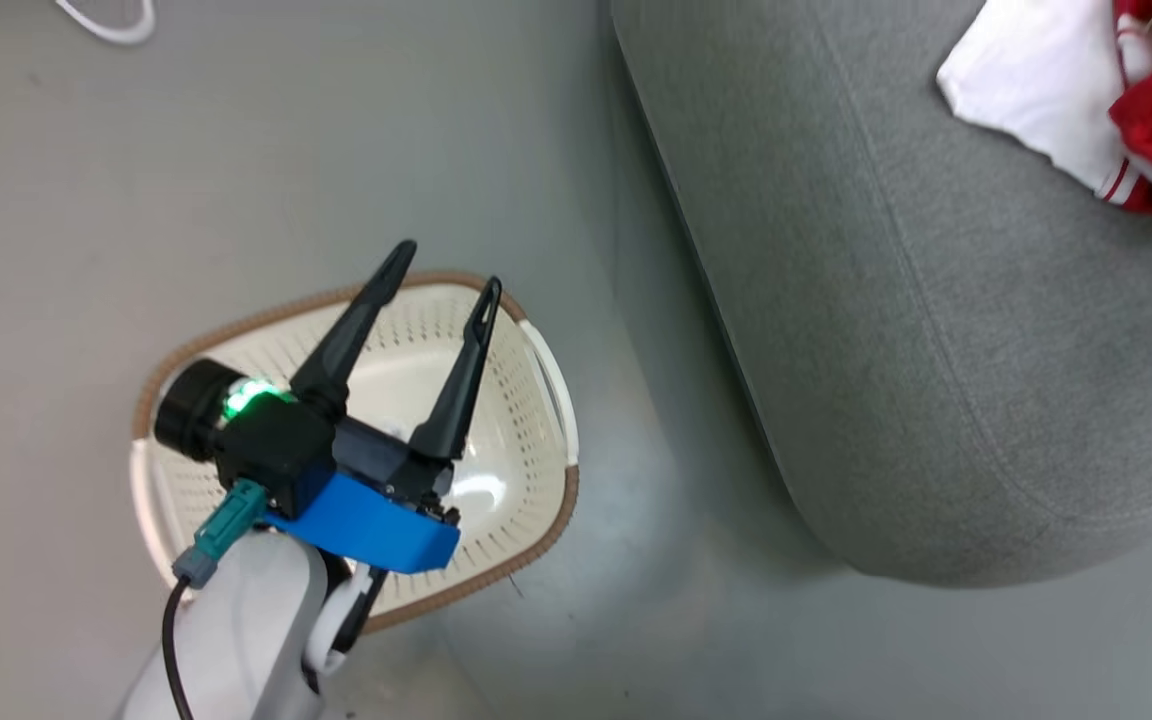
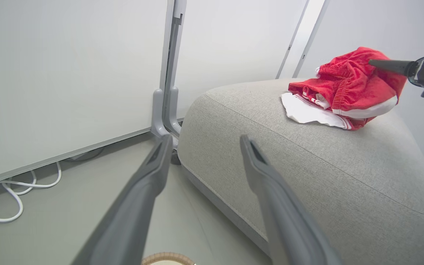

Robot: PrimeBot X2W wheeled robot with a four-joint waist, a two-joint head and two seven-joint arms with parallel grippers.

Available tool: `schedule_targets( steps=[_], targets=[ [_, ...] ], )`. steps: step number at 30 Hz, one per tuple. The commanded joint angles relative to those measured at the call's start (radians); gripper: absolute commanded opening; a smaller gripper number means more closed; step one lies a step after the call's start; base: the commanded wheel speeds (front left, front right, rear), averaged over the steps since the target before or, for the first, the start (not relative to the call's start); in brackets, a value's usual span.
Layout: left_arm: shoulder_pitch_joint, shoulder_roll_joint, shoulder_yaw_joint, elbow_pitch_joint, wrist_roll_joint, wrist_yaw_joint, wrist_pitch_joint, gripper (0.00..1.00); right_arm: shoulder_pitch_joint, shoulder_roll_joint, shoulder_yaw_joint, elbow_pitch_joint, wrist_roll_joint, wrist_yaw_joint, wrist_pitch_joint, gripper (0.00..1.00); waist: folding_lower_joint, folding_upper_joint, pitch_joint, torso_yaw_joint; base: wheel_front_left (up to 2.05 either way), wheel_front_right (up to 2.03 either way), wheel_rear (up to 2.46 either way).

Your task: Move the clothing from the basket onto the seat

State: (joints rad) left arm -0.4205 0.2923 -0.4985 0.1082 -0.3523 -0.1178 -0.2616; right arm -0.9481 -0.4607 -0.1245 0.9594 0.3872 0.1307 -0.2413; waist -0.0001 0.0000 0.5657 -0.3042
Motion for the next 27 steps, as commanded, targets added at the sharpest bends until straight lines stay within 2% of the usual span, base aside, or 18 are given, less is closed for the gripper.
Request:
schedule_targets(
  steps=[1, 11, 17, 27],
  targets=[
    [0.021, -0.012, 0.011, 0.008, -0.007, -0.004, -0.004, 1.0, 0.026, -0.006, 0.007, -0.009, -0.006, 0.0, 0.0, 1.0, 0.0001, 0.0, -0.092, 0.038, 0.0, 0.0, 0.0],
    [0.214, -0.126, 0.172, 0.057, -0.015, -0.015, -0.005, 1.0, 0.249, 0.055, 0.089, -0.176, -0.047, 0.0, 0.073, 1.0, 0.0001, 0.0, -0.343, 0.101, 0.0, 0.0, 0.0],
    [0.294, -0.151, 0.238, 0.069, -0.017, -0.013, -0.005, 1.0, 0.409, 0.099, 0.092, -0.346, -0.076, 0.0, 0.126, 1.0, 0.0001, 0.0, -0.438, 0.154, 0.0, 0.0, 0.0],
    [0.374, -0.18, 0.341, 0.115, -0.016, -0.013, -0.005, 1.0, 0.688, 0.219, 0.058, -0.612, -0.142, 0.0, 0.176, 1.0, 0.0001, 0.0, -0.54, 0.247, 0.0, 0.0, 0.0]
  ],
)
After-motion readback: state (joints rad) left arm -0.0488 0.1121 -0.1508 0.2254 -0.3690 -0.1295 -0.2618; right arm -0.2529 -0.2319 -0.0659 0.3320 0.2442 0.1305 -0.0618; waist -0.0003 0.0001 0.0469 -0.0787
